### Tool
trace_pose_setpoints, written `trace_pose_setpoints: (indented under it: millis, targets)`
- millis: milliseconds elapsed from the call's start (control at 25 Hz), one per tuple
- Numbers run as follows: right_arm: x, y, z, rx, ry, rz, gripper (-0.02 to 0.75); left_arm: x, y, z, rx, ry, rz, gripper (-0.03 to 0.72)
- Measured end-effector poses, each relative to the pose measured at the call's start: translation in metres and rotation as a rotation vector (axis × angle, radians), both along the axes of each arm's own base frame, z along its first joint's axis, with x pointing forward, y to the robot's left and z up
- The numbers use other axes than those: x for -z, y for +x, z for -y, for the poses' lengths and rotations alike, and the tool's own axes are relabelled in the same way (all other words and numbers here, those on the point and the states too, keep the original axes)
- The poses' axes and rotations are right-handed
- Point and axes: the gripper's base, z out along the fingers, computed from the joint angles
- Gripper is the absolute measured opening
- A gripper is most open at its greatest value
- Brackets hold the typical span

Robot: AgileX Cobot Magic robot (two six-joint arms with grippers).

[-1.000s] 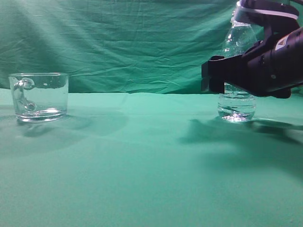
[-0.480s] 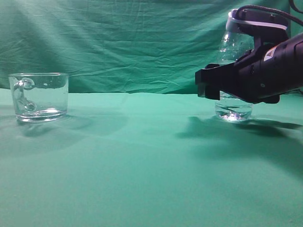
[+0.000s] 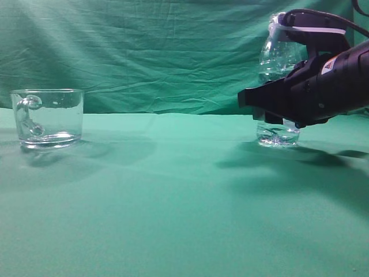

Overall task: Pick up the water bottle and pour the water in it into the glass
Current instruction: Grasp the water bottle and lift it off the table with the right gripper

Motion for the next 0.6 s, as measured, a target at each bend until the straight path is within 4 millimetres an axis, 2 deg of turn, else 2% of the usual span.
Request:
trace_pose_setpoints:
  millis: [200,280,440,600]
  targets:
    - [-0.001,-0.001,-0.002,-0.027,-0.018,-0.010,0.316,0.000,0.000,0.000,0.000,0.000,0.000,0.000]
    - [-0.009,-0.003,-0.006,-0.084,-0.049,-0.014,0.316,0.000,0.000,0.000,0.000,0.000,0.000,0.000]
    - [-0.040,-0.006,-0.015,-0.222,-0.112,0.000,0.316,0.000,0.000,0.000,0.000,0.000,0.000,0.000]
    - [-0.073,-0.003,-0.022,-0.308,-0.208,-0.068,0.316,0.000,0.000,0.000,0.000,0.000,0.000,0.000]
